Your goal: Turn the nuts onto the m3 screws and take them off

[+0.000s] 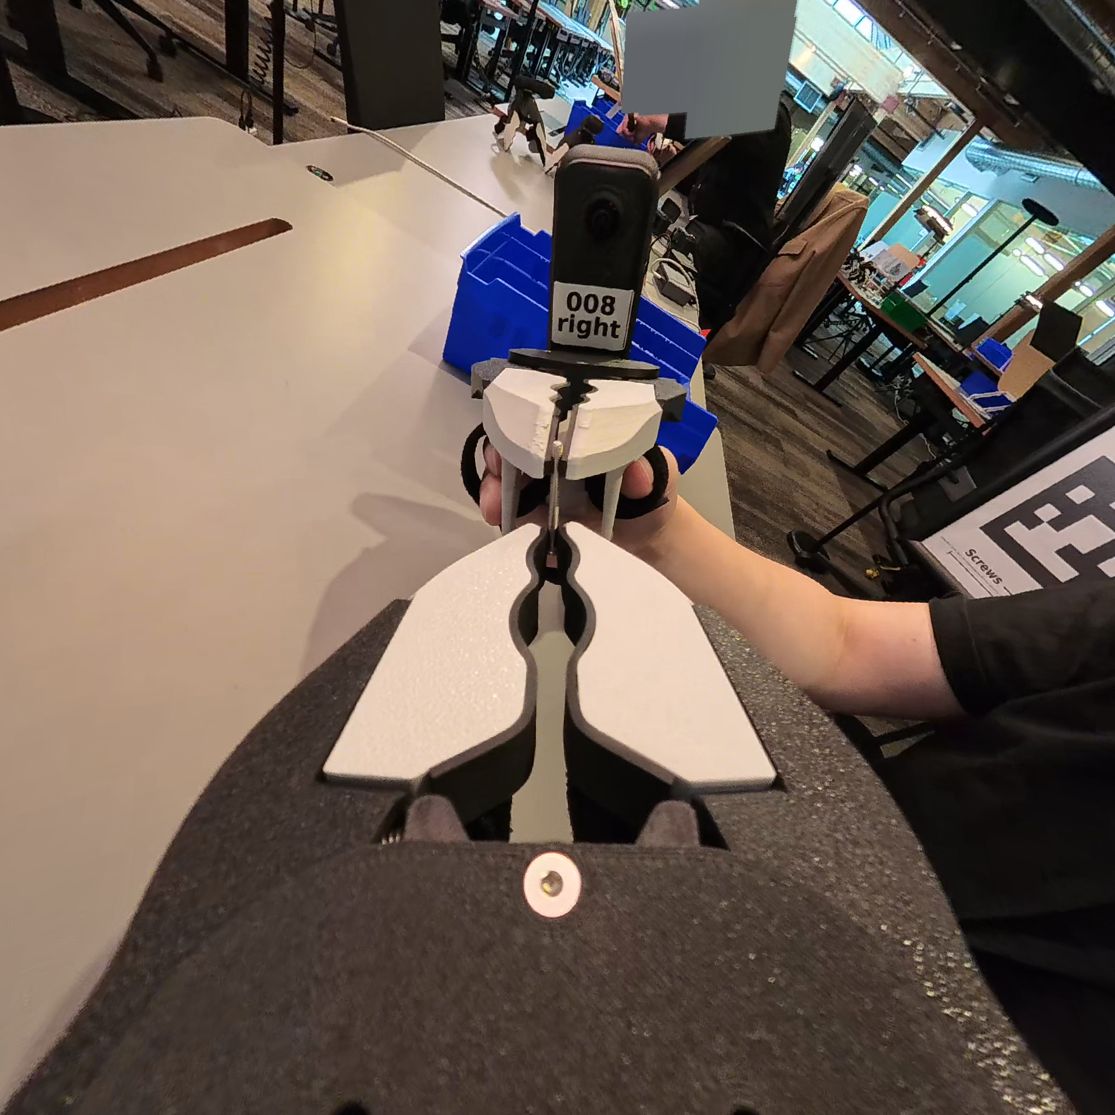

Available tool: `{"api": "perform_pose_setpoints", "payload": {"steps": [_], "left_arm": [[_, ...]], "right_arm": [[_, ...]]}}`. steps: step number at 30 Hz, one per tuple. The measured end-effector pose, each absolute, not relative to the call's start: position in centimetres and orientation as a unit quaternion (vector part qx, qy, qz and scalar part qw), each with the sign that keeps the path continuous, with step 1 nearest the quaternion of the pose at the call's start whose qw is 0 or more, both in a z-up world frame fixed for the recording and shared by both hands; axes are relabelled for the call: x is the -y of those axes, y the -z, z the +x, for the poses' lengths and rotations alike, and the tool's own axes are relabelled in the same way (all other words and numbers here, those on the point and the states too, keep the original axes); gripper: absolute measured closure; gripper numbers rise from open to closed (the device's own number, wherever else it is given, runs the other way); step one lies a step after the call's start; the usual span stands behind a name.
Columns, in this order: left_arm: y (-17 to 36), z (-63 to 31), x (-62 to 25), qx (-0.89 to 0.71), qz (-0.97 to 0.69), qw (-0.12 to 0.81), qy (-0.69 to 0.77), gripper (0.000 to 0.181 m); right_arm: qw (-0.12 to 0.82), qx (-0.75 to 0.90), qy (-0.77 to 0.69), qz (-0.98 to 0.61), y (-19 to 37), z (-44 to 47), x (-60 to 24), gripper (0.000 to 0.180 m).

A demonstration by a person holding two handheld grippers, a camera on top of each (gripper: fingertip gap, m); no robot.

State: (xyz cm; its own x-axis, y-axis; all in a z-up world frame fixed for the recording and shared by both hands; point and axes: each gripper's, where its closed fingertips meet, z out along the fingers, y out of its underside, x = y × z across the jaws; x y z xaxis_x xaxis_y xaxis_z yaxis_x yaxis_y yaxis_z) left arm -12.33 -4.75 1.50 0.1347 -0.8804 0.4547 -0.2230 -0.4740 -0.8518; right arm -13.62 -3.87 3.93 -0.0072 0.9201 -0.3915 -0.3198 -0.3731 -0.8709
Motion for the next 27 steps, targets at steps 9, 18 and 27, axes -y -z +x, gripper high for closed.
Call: {"api": "perform_pose_setpoints", "payload": {"steps": [9, 18, 27], "left_arm": [[-1.2, -12.8, 4.6, -0.396, -0.68, 0.318, 0.529, 0.179], [2.8, -17.4, -1.6, -0.39, -0.72, 0.451, 0.355, 0.179], [6.8, -19.8, -5.6, -0.355, -0.728, 0.519, 0.275, 0.178]], "right_arm": [[0.487, 0.294, -0.634, -0.524, -3.8, -13.8, 3.7, 0.171], [0.463, 0.412, -0.377, -0.688, 4.9, -11.7, 0.9, 0.168], [0.345, 0.555, -0.21, -0.727, 14.5, -13.0, 1.3, 0.172]]}}
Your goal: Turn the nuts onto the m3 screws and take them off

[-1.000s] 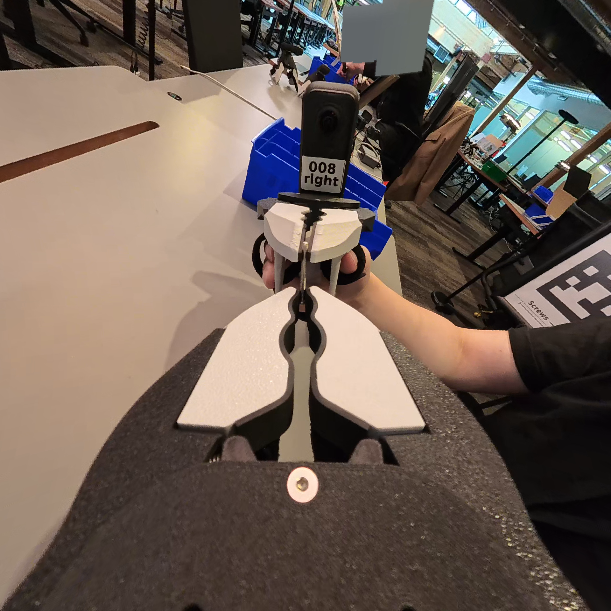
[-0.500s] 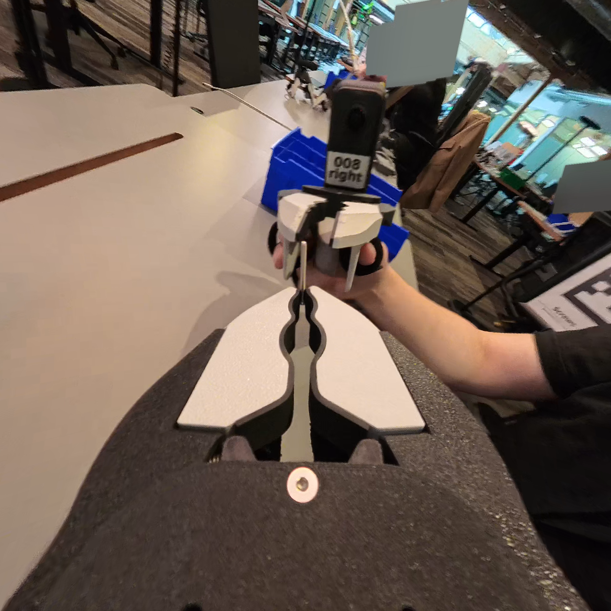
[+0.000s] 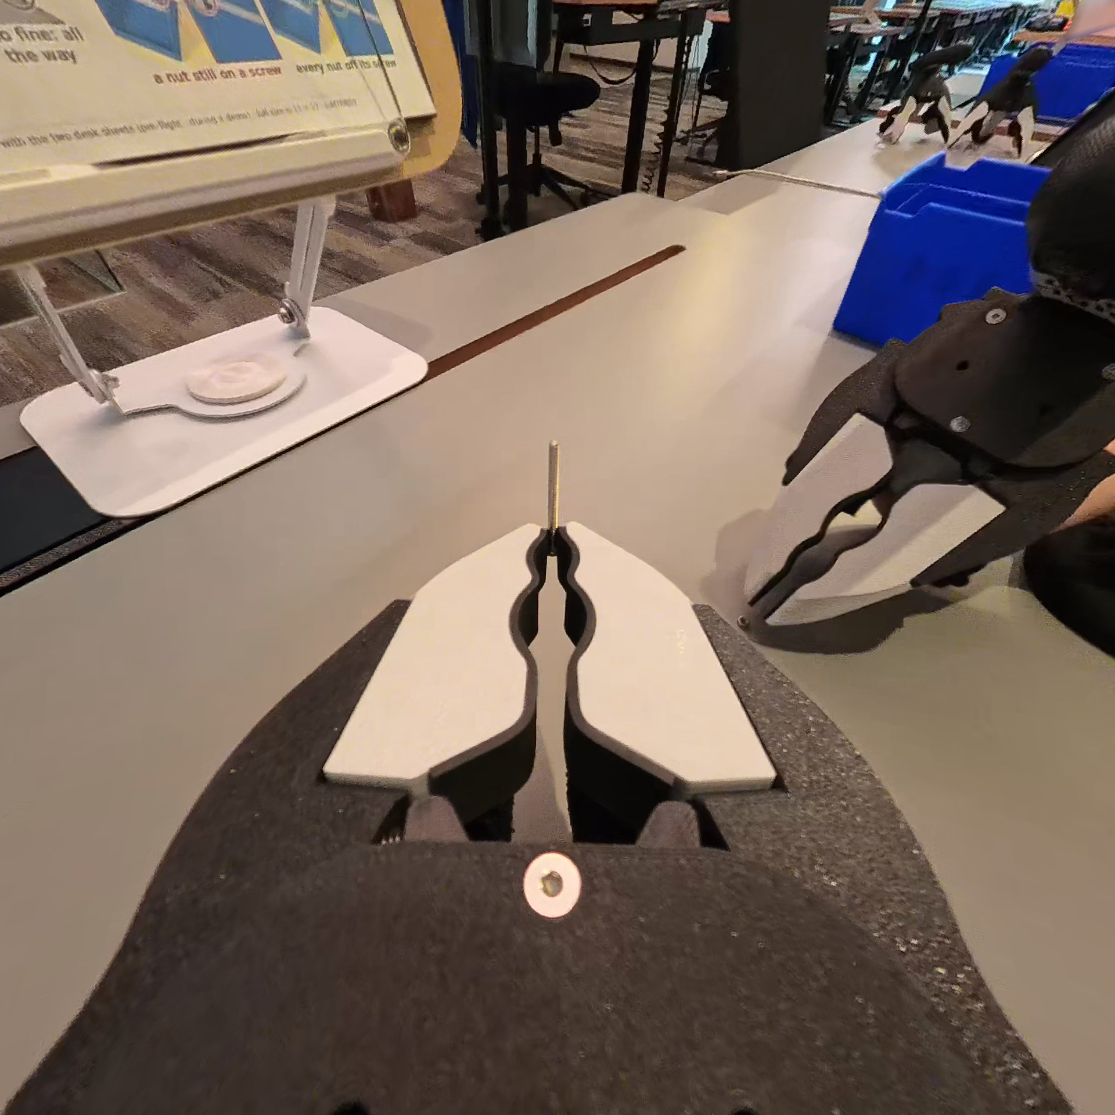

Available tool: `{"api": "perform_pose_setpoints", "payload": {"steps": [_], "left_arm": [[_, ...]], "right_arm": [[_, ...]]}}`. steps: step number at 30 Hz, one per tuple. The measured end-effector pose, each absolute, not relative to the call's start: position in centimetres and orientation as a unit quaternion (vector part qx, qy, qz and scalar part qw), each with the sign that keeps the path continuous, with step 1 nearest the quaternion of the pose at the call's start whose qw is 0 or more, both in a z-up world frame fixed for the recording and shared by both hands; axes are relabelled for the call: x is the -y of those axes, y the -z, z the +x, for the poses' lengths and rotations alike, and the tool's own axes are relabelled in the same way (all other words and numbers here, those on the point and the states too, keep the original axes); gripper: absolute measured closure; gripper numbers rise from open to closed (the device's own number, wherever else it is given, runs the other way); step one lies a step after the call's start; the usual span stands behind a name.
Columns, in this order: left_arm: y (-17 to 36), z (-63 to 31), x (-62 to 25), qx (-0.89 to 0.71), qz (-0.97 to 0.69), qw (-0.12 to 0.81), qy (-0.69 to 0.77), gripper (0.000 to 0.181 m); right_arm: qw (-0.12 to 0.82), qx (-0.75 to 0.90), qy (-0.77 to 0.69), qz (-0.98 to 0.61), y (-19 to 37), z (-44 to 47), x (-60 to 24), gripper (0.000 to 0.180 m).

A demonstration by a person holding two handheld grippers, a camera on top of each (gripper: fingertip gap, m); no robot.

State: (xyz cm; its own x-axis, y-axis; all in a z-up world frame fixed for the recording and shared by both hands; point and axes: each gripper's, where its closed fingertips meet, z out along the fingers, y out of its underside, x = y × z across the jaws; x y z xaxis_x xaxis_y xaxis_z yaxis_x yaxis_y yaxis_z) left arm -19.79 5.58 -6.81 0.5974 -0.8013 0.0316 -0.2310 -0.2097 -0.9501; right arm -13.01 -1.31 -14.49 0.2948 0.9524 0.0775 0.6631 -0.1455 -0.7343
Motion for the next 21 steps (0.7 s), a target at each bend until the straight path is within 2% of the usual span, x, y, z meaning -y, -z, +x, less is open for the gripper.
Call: {"api": "perform_pose_setpoints", "payload": {"steps": [5, 14, 21], "left_arm": [[7.1, -19.9, -5.2, -0.357, -0.722, 0.519, 0.286, 0.179], [6.8, -19.7, -4.5, -0.363, -0.713, 0.518, 0.303, 0.178], [6.7, -20.1, -4.2, -0.354, -0.71, 0.518, 0.319, 0.179]], "right_arm": [[0.363, 0.557, -0.199, -0.72, 14.2, -13.1, 0.9, 0.17], [0.342, 0.546, -0.224, -0.732, 15.0, -13.0, 1.1, 0.165], [0.333, 0.547, -0.226, -0.735, 15.2, -13.3, 1.4, 0.17]]}}
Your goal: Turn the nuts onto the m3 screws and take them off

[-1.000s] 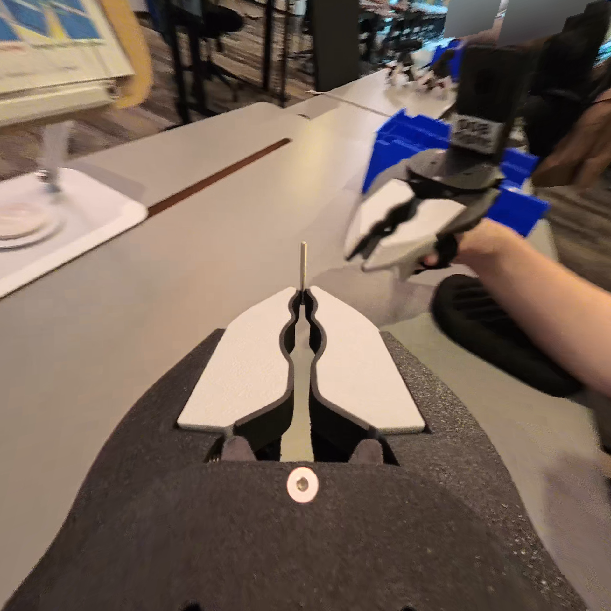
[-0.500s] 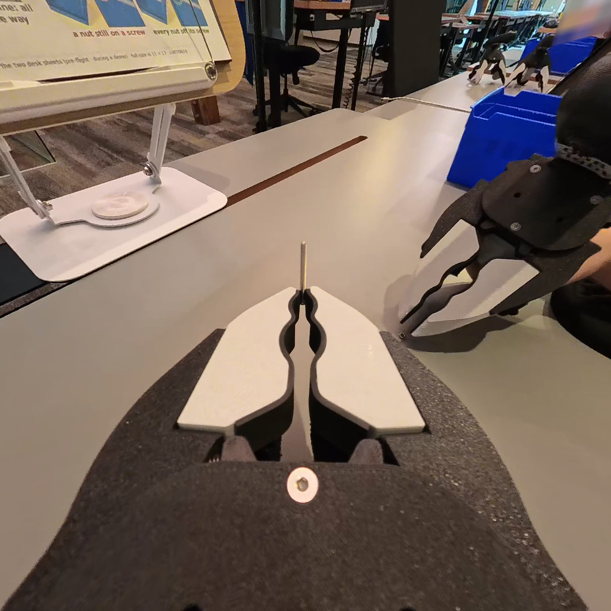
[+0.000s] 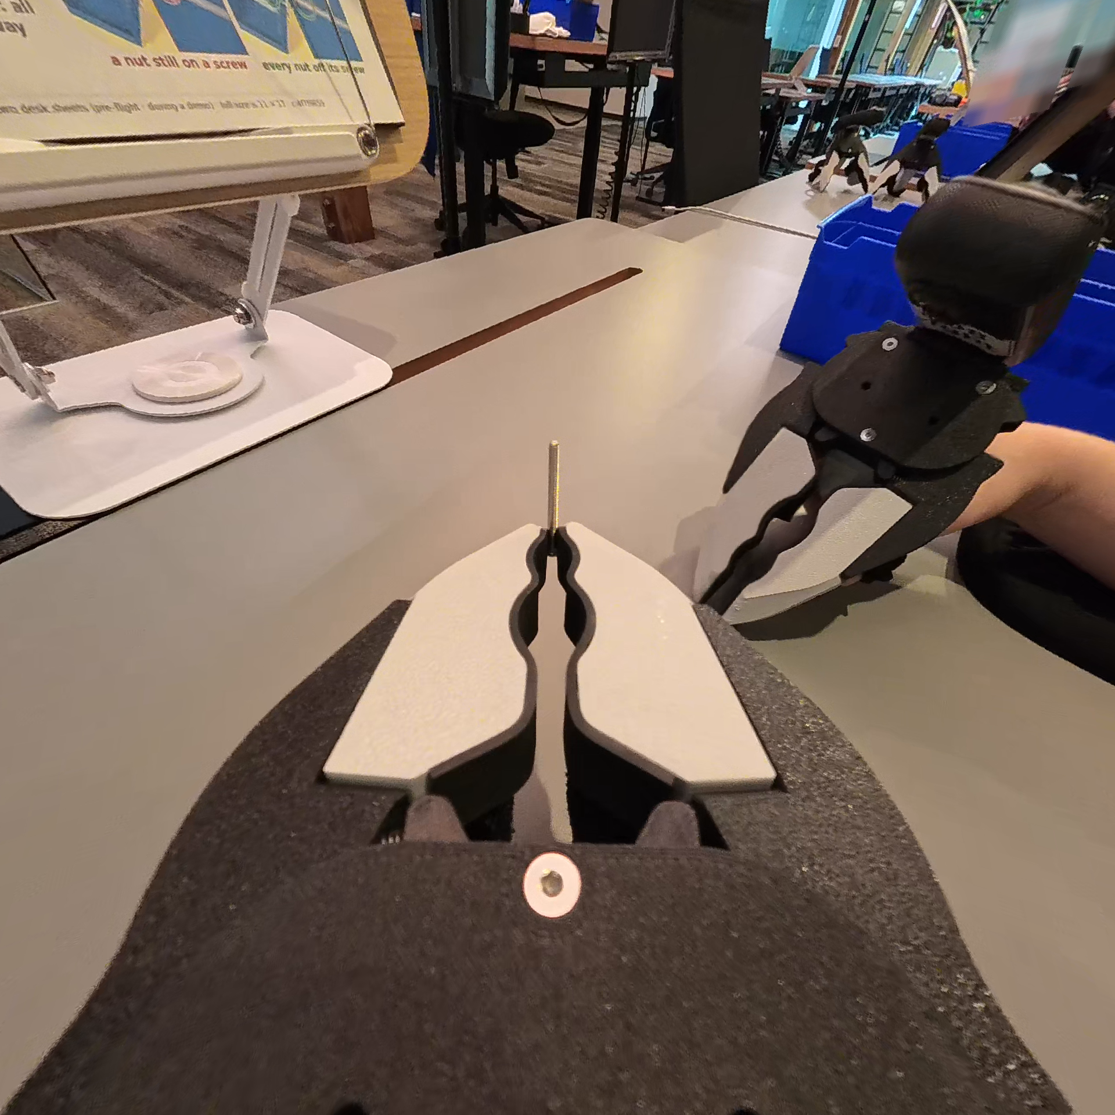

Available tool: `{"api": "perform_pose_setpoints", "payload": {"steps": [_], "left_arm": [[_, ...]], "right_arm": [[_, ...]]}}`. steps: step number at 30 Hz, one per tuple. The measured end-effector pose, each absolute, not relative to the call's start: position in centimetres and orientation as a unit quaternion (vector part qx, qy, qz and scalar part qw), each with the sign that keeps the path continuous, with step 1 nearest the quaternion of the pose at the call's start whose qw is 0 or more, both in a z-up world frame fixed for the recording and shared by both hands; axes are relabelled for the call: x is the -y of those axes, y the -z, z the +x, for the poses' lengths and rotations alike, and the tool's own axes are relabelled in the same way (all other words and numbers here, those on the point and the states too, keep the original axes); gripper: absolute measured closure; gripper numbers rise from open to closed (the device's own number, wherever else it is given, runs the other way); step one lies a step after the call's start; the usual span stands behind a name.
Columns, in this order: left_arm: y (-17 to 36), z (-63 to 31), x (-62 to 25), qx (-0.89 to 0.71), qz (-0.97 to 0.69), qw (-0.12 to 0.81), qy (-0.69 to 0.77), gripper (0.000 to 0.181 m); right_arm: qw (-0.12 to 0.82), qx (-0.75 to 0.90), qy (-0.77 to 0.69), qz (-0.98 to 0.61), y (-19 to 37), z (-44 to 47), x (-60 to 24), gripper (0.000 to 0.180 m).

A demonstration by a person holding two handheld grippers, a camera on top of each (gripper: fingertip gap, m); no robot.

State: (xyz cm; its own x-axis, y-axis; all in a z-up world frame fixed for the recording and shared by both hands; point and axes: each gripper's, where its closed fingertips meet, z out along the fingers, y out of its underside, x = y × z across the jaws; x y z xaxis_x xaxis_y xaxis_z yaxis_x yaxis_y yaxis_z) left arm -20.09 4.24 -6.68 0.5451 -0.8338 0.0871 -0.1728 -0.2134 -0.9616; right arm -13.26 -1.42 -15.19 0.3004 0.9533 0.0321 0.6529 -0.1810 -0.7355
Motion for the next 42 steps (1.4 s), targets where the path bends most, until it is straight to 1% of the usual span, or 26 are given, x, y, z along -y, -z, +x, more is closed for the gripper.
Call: {"api": "perform_pose_setpoints", "payload": {"steps": [2, 4, 14, 21, 24, 28, 35, 39, 42], "left_arm": [[6.3, -20.1, -4.2, -0.353, -0.707, 0.521, 0.324, 0.179], [6.1, -20.0, -4.1, -0.352, -0.704, 0.522, 0.329, 0.178], [6.2, -19.8, -3.8, -0.357, -0.705, 0.519, 0.327, 0.178], [5.9, -19.6, -3.1, -0.383, -0.694, 0.51, 0.334, 0.178], [4.8, -19.4, -3.0, -0.383, -0.689, 0.501, 0.358, 0.179], [3.5, -19.1, -2.7, -0.381, -0.687, 0.489, 0.38, 0.179], [2.7, -17.8, -1.8, -0.377, -0.694, 0.453, 0.414, 0.179], [-0.2, -16.6, -1.1, -0.415, -0.695, 0.428, 0.403, 0.178], [-3.0, -15.4, 0.2, -0.459, -0.689, 0.397, 0.396, 0.179]], "right_arm": [[0.323, 0.552, -0.219, -0.737, 15.3, -13.2, 1.5, 0.174], [0.32, 0.554, -0.209, -0.74, 15.4, -13.2, 1.4, 0.172], [0.312, 0.56, -0.198, -0.742, 15.5, -13.2, 1.4, 0.174], [0.327, 0.556, -0.218, -0.732, 14.8, -13.4, 1.8, 0.175], [0.36, 0.533, -0.259, -0.721, 12.0, -13.6, 1.7, 0.175], [0.416, 0.491, -0.327, -0.692, 6.0, -13.4, 1.0, 0.175], [0.447, 0.504, -0.438, -0.595, -3.5, -13.2, 1.2, 0.175], [0.463, 0.5, -0.467, -0.563, -6.4, -12.3, 1.1, 0.175], [0.468, 0.481, -0.491, -0.556, -7.4, -10.9, 1.1, 0.175]]}}
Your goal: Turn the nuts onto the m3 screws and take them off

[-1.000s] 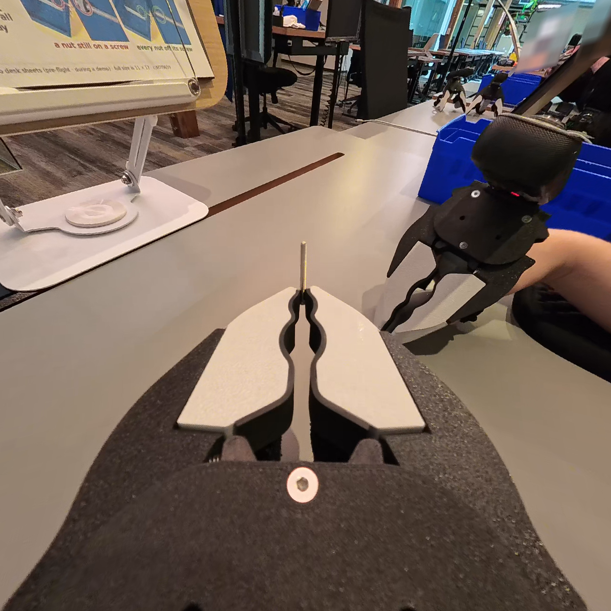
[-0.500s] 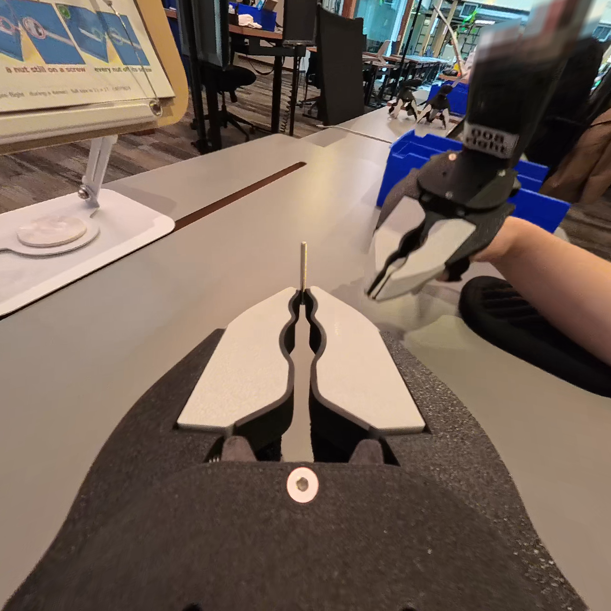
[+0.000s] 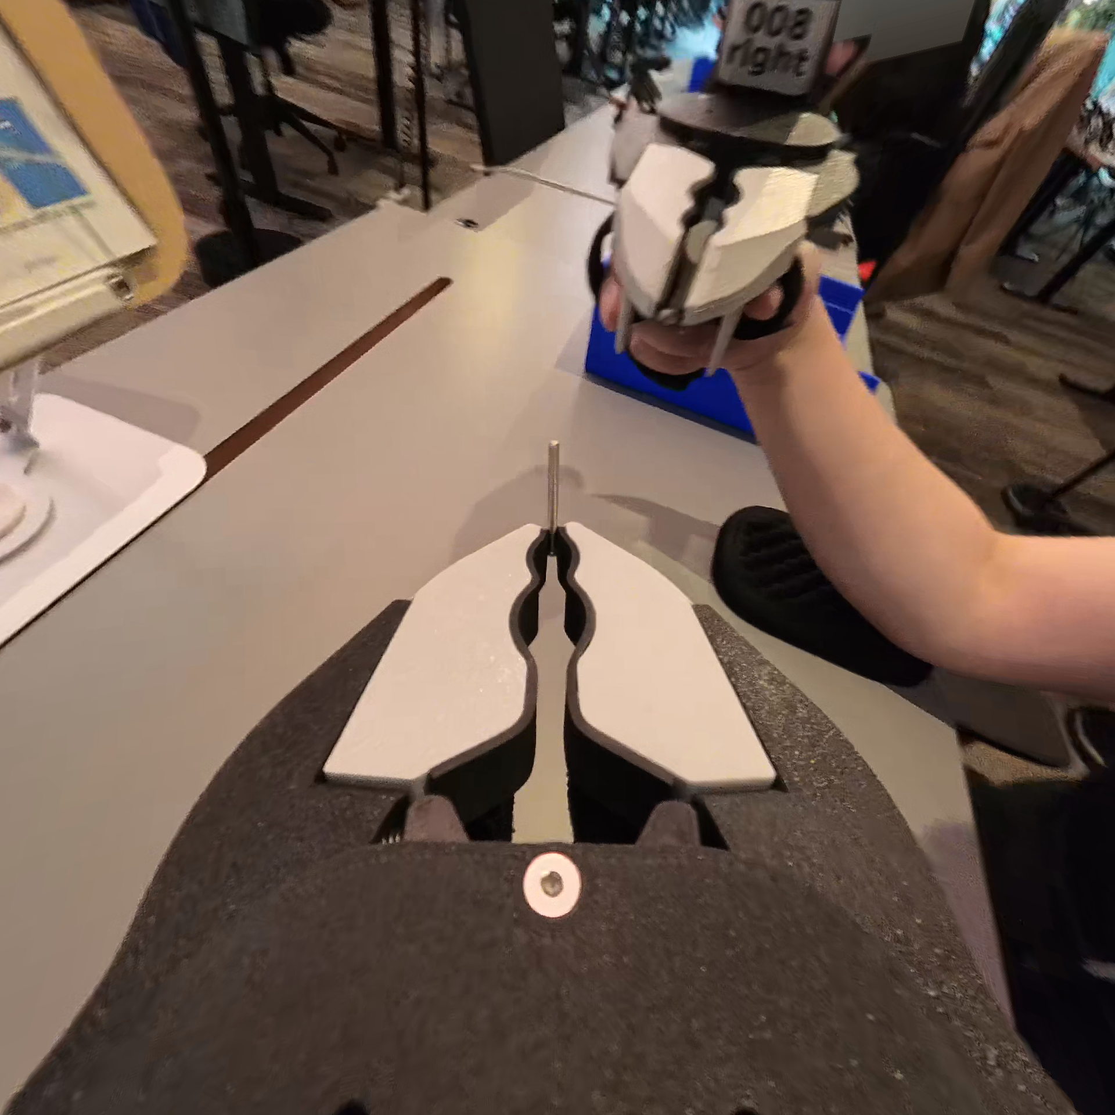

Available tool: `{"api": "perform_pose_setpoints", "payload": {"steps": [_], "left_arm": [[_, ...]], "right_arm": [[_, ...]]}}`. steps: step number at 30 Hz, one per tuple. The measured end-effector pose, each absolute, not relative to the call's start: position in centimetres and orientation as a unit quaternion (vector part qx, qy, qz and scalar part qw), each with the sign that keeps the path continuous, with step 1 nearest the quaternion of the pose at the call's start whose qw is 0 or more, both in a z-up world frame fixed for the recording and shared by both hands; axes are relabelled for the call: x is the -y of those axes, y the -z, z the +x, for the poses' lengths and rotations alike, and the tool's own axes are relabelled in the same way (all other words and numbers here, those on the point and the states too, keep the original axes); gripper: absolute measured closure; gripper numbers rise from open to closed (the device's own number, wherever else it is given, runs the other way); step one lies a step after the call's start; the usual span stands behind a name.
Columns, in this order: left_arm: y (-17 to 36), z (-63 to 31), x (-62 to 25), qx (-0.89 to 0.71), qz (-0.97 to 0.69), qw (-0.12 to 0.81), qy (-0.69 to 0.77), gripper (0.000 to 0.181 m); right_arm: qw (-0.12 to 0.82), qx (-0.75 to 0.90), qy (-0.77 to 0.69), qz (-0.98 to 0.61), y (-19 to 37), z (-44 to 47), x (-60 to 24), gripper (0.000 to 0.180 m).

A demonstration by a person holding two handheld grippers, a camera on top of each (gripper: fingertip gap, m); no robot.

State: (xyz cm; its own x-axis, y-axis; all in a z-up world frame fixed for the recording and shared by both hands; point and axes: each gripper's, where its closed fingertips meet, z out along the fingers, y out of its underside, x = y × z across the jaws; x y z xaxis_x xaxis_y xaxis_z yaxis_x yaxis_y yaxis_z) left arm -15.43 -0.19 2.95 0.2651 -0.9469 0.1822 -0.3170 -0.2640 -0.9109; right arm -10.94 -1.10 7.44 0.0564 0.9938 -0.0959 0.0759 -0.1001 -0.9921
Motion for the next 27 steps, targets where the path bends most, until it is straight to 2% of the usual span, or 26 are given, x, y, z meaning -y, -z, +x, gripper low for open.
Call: {"api": "perform_pose_setpoints", "payload": {"steps": [6, 15, 27], "left_arm": [[-3.4, -13.6, 2.6, -0.514, -0.693, 0.335, 0.379, 0.178], [-0.3, -13.8, 3.0, -0.498, -0.717, 0.259, 0.415, 0.178], [-0.5, -13.8, 3.1, -0.504, -0.713, 0.258, 0.413, 0.178]], "right_arm": [[0.436, 0.468, -0.518, -0.568, -7.8, -9.8, 1.7, 0.175], [0.356, 0.462, -0.538, -0.608, -5.7, -11.9, 2.4, 0.175], [0.323, 0.481, -0.511, -0.635, -3.5, -13.2, 2.0, 0.175]]}}
